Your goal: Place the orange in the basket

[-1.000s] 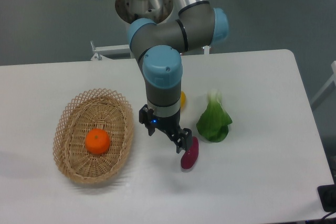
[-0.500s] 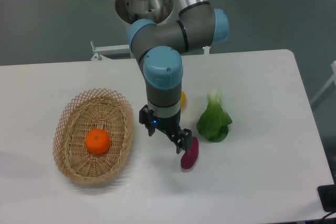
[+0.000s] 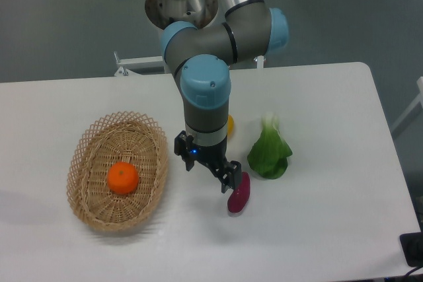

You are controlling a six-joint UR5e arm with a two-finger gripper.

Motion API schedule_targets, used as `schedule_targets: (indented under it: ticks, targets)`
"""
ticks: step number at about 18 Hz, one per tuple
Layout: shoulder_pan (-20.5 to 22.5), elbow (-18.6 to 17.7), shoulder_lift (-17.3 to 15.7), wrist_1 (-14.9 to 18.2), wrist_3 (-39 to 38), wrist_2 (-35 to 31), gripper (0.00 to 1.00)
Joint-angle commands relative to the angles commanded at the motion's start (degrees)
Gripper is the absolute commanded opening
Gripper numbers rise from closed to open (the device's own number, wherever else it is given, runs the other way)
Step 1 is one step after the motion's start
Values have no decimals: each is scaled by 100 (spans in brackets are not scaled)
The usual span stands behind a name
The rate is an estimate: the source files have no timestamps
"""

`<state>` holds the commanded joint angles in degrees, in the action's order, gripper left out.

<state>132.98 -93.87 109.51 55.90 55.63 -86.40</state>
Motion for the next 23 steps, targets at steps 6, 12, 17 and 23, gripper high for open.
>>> schedule_targets:
  ticks: [6,12,17,23]
  targets:
    - [9,9,9,-44,-35,-17,100]
    - [9,-44,-9,-53,-44,-26,100]
    - [18,-9,-44,-53,-35,0,100]
    - [18,-26,-44,-27,35,-52,100]
